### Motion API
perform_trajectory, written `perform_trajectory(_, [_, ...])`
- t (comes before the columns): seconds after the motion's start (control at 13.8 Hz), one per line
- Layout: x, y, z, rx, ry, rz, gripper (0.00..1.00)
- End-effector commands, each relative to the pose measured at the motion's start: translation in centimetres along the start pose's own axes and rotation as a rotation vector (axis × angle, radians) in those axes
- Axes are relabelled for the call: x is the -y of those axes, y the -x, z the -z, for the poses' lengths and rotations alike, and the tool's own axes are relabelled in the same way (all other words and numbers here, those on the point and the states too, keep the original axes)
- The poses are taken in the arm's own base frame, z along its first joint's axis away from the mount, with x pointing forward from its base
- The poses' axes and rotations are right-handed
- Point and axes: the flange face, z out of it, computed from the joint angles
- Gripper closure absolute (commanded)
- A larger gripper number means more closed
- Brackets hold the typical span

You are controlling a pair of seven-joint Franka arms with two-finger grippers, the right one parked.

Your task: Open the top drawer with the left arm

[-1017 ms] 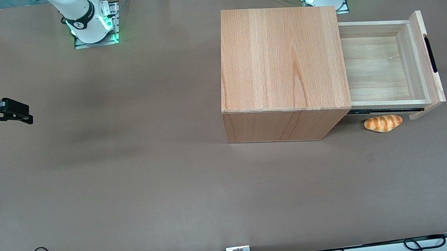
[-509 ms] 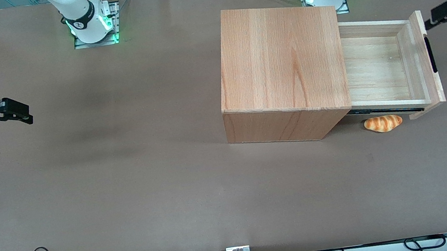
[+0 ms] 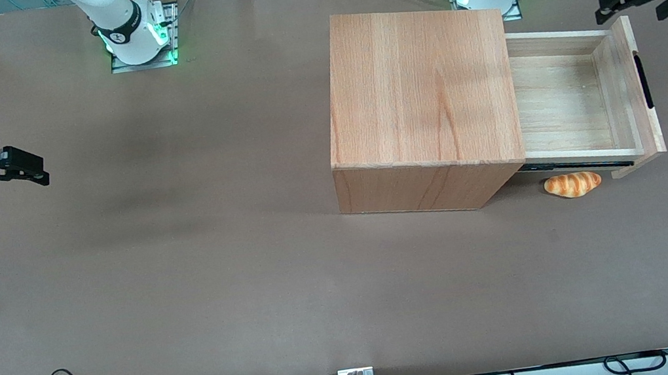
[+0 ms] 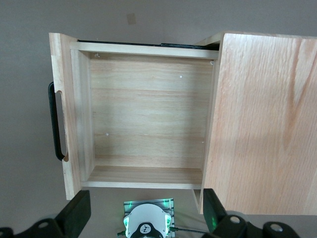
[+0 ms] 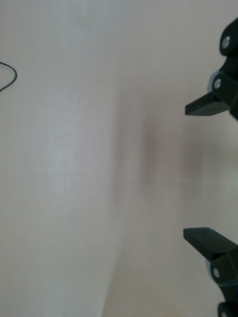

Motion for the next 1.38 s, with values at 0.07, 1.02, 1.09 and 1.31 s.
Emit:
perform_trajectory(0.07, [0.1, 1.2, -1.8, -0.058, -0.021, 0.016, 0.0])
perform_trajectory(1.02, [3.2, 0.4, -3.8, -0.1, -0.022, 0.071, 0.0])
perform_trajectory(1.09, [3.0, 0.5, -3.7, -0.098, -0.024, 0.067, 0.0])
perform_trajectory(1.31, [3.3, 0.5, -3.7, -0.095, -0.027, 0.061, 0.0])
